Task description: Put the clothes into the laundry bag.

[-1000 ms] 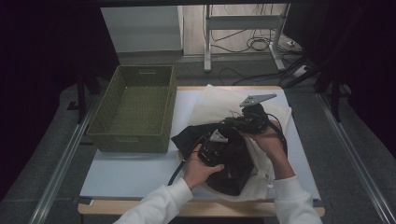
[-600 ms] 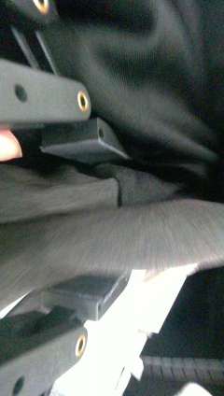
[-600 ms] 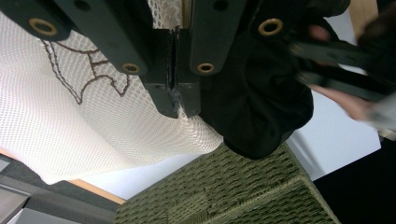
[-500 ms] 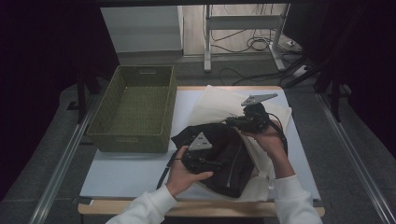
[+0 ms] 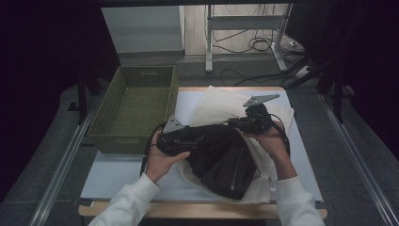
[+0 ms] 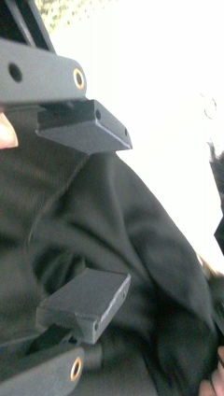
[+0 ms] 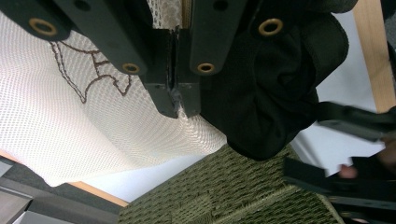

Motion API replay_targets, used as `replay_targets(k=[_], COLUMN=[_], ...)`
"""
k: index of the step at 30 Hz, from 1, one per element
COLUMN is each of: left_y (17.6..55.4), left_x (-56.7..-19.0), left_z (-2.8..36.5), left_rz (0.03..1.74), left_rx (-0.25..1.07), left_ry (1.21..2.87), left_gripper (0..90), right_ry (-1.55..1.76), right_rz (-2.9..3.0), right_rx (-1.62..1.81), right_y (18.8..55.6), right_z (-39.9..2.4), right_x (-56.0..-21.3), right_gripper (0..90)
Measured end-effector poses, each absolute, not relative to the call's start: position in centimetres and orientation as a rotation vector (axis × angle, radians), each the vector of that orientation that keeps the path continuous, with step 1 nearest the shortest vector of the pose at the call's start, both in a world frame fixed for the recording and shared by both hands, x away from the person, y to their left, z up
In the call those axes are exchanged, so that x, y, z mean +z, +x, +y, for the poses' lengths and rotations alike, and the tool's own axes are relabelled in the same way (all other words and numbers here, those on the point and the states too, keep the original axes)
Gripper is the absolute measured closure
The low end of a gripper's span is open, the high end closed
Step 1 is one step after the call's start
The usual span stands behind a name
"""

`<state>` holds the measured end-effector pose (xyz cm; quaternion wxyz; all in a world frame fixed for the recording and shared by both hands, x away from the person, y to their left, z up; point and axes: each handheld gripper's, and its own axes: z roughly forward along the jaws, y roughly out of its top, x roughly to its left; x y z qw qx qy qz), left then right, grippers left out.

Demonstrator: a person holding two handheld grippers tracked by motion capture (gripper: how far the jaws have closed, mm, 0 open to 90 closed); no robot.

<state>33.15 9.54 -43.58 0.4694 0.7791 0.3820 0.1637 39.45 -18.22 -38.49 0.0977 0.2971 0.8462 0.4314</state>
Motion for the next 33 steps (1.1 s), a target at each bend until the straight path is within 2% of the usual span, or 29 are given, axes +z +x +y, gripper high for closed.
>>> replay_targets(k=[3, 9, 13, 19, 26, 33], left_y=[34.2, 33.5, 33.0, 32.9, 34.4, 35.7], left_x=[-44.9, -46.3, -46.6, -47.2, -47.1, -47.2], left_z=[9.1, 7.5, 6.4, 4.4, 3.2, 2.5], left_rz=[0.957, 0.900, 0.884, 0.902, 0.934, 0.974], left_rx=[0.251, 0.159, 0.128, 0.198, 0.238, 0.217], left_ry=[1.944, 2.031, 2.067, 2.087, 2.095, 2.072], left_gripper=[30.1, 61.4, 71.1, 73.9, 75.5, 75.3], right_ry=[0.880, 0.880, 0.877, 0.862, 0.856, 0.848], right_rz=[2.506, 2.503, 2.500, 2.501, 2.500, 2.499], right_rx=[1.278, 1.278, 1.283, 1.288, 1.299, 1.306], right_y=[39.5, 39.4, 39.3, 39.1, 39.0, 38.8], right_z=[-18.3, -18.4, -18.3, -18.1, -18.1, -17.9], right_x=[-38.5, -38.4, -38.3, -38.0, -38.0, -37.8], right_gripper=[88.0, 88.0, 88.1, 88.1, 88.1, 88.1])
